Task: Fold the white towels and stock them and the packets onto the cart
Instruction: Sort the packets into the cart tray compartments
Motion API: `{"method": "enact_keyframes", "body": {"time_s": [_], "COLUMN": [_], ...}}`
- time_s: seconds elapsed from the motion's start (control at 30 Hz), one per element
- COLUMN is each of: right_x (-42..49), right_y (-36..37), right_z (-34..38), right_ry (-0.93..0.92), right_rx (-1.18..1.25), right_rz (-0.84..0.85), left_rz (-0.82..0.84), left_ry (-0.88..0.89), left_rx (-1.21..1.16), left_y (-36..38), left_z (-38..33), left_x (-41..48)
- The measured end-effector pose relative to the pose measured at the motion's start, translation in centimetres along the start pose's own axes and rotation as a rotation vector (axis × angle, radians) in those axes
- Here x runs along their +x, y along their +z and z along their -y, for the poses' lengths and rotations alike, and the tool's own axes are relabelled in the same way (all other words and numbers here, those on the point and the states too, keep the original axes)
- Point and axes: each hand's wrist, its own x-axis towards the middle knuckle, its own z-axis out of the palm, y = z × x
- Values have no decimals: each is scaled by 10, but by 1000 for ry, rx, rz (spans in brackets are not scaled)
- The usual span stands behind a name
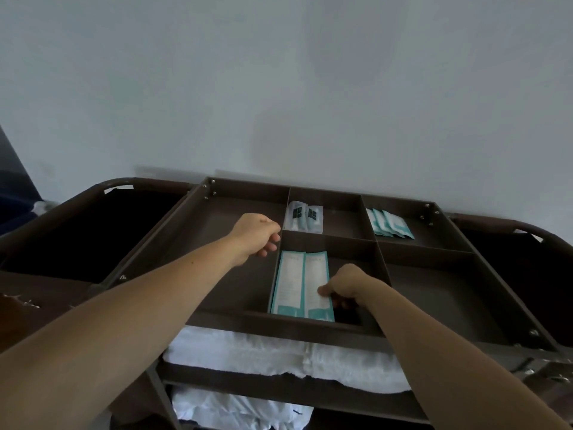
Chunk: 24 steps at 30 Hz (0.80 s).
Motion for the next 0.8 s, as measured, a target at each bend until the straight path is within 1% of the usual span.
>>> {"method": "enact_keyframes", "body": {"time_s": [0.13,0.27,0.33,0.4,0.5,0.63,0.8], "right_x": [-2,-9,-14,-21,-28,-41,-67], "right_y": [4,-1,-2,-2,1,27,93], "right_z": [3,9,14,24,53,108,189], "right_ry": [-22,-26,-65,-142,-285,-503,-709], "right_rx": [-141,-261,-347,-451,-540,-675,-753], "right_rz": [-32,-13,-79,-181,-248,-291,-280], "left_rz": [-2,-20,-37,-50,-80,-172,-330], "left_ry": [0,8,7,5,2,20,10], "left_rx": [33,52,55,69,86,142,172], "left_y": [-2,-8,-13,-20,-38,-81,-177], "left_z": [2,1,2,4,8,19,51], "left_x": [-3,-13,-20,-29,-42,-60,-92]}}
